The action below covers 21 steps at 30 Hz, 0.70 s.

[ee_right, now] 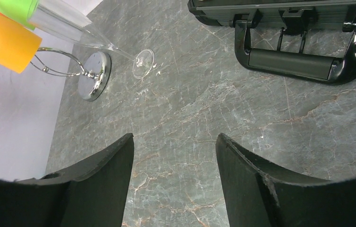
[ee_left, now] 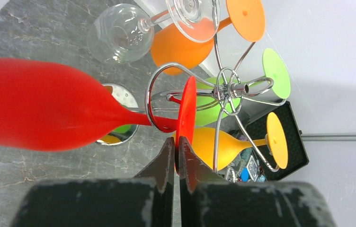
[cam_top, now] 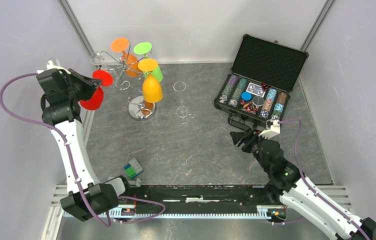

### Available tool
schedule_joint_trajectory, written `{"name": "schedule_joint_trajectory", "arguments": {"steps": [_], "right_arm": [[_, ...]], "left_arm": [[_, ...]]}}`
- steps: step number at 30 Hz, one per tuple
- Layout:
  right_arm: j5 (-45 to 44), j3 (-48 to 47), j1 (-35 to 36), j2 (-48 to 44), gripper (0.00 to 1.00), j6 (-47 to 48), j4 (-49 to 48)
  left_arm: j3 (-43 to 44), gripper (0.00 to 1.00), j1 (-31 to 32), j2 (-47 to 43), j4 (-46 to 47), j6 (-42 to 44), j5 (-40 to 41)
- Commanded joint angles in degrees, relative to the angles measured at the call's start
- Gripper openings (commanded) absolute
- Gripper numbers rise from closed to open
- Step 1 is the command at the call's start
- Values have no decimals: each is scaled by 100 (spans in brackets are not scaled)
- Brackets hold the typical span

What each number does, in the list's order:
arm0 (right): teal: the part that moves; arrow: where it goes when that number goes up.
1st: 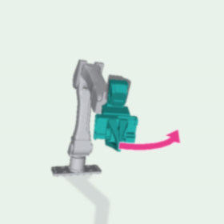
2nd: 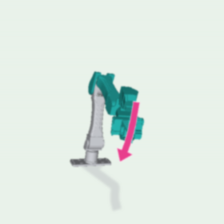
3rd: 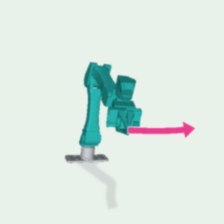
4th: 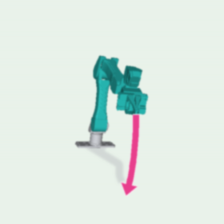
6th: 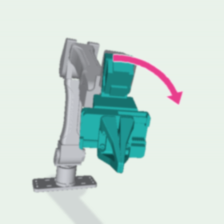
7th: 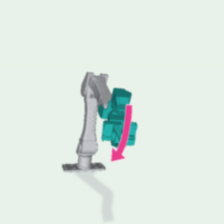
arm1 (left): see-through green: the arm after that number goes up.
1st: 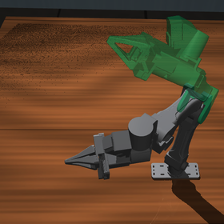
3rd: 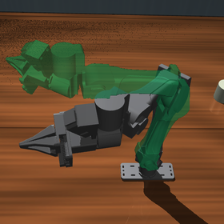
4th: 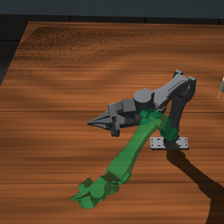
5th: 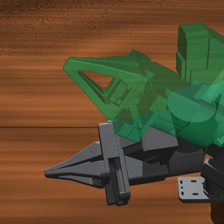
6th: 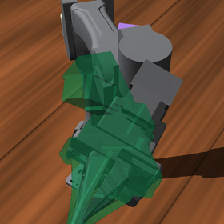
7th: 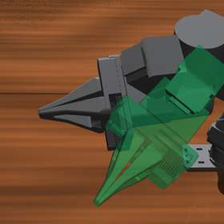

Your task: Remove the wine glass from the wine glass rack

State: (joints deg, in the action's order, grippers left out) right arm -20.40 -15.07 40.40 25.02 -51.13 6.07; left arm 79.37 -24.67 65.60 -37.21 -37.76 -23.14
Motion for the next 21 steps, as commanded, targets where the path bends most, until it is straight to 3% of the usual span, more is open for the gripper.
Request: {"name": "schedule_joint_trajectory", "arguments": {"steps": [1,12,21], "right_arm": [[-189,41,12,-40,69,7,-176],[-264,57,11,-137,69,32,-125],[-305,47,13,-159,68,59,-92]], "left_arm": [[341,2,-29,-57,-25,-426,-59],[460,2,-30,-266,190,-1063,498],[298,2,-27,-64,1065,-1315,442]]}}
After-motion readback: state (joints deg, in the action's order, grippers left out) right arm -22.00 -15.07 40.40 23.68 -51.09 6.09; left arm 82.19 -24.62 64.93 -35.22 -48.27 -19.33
